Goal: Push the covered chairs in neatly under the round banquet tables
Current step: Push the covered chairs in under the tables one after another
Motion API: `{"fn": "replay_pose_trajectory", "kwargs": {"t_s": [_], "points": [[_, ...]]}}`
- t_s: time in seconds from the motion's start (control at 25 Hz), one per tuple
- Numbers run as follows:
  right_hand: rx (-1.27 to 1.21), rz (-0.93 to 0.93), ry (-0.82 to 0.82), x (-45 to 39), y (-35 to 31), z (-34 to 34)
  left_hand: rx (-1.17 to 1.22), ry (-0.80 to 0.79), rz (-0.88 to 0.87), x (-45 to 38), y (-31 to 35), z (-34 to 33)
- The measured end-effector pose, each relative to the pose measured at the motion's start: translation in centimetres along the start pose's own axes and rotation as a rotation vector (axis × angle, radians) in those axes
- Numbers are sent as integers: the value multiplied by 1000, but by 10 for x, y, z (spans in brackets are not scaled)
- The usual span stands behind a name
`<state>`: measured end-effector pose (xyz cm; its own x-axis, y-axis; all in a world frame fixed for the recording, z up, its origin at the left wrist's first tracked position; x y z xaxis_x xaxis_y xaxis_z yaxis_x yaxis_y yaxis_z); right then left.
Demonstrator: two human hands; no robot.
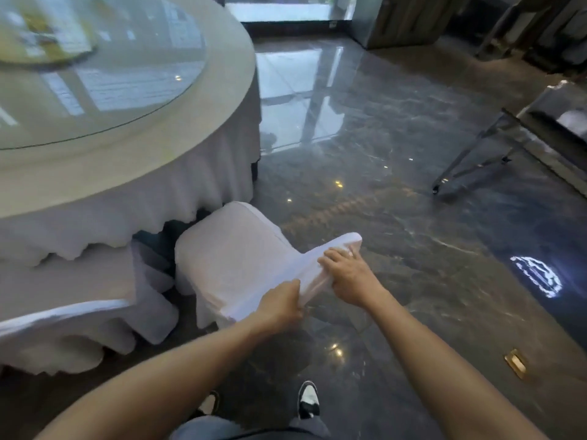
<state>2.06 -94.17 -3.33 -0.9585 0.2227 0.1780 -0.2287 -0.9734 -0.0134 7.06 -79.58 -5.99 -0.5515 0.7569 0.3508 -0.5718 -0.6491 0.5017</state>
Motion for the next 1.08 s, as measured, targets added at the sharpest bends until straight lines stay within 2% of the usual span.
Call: {"fn": "replay_pose_trajectory", "kwargs": {"t_s": [0.12,0.28,0.4,0.52,0.72,0.92,1.08], "points": [[-3,114,-47,-28,8,-2,36,117,124,4,-4,-6],[49,262,-111,-46,-17,-4,155,257,275,18,-14,7],[0,335,-79,-53,-52,-5,170,322,389,34,-44,21],[-86,369,-85,-68,-105,-1,86,343,480,48,-88,48],[-195,349,-50,-111,-172,2,-152,337,498,45,-158,99],[-167,342,-52,-170,-202,10,-160,421,502,22,-207,135],[-172,355,-58,-209,-224,18,-198,403,519,7,-239,164]]}}
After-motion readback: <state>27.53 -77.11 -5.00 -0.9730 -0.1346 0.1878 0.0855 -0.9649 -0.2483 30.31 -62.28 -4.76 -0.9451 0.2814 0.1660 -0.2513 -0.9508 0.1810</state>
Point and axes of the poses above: each hand's wrist, its own x-axis away from the middle knuckle, its own z-axis out of the back of the hand, y = z × x, the point moved 7 cm from there along -x, towards the middle knuckle, and after that the axes turned 6 degrees about y, right-handed, at the moved point
